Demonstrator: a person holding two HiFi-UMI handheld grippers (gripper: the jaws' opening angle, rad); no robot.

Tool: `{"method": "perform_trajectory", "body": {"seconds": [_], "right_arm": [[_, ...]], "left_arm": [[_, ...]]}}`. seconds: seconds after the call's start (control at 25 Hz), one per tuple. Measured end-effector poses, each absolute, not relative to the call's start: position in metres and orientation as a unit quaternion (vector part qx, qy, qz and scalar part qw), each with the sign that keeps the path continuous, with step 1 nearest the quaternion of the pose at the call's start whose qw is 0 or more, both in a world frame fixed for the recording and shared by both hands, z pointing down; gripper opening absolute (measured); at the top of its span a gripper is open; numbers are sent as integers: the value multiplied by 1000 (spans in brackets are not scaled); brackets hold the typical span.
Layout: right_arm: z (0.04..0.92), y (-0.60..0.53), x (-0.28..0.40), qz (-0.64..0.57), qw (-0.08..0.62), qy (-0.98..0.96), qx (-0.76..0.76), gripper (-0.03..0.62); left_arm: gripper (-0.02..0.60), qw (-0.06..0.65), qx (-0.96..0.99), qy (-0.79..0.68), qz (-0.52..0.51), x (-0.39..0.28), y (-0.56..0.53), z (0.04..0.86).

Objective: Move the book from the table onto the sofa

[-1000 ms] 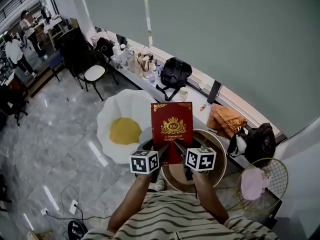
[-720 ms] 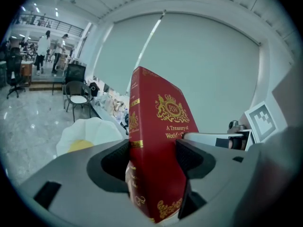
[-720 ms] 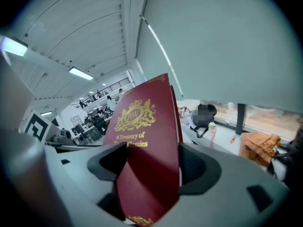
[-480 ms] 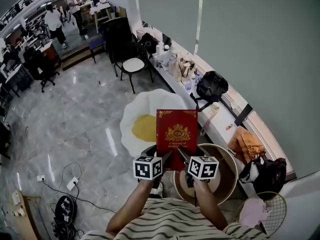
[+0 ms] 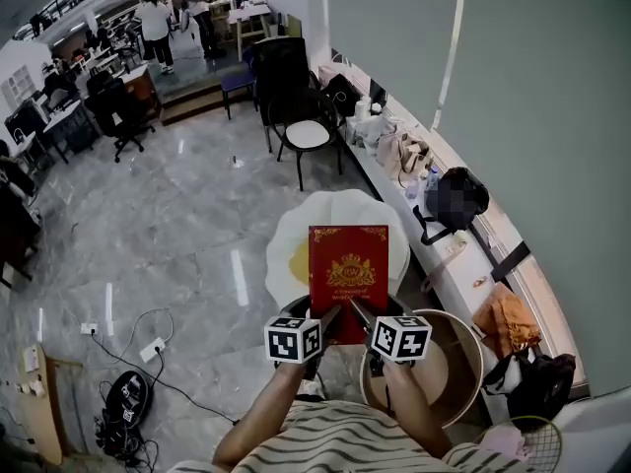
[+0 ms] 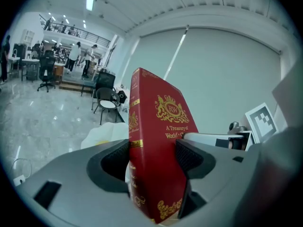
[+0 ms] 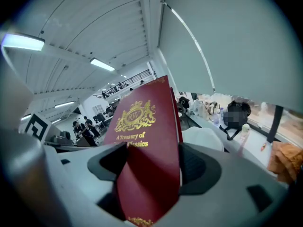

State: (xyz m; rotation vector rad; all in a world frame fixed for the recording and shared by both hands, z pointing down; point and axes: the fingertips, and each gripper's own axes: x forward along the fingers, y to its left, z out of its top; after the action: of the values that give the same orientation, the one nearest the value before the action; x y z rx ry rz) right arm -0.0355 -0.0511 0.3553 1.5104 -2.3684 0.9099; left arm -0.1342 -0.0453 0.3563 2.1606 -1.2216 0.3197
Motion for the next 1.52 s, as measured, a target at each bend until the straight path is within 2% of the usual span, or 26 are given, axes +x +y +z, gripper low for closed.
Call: {"method": "perform_trajectory", "body": {"seconds": [0.92,1.28,1.52], "right_arm": [[352,-137,-142,291,112,-810,497,344],[362,-145,-145,295,122,-802,504,344],[369,-158,-124,309,118,-792,514,344]], "left_arm": [[310,321,812,-476,99,-240,-127,356],[310,336,812,-467,98,-244,-136,369],[310,340,815,-457,111,-223,-151,374]]}}
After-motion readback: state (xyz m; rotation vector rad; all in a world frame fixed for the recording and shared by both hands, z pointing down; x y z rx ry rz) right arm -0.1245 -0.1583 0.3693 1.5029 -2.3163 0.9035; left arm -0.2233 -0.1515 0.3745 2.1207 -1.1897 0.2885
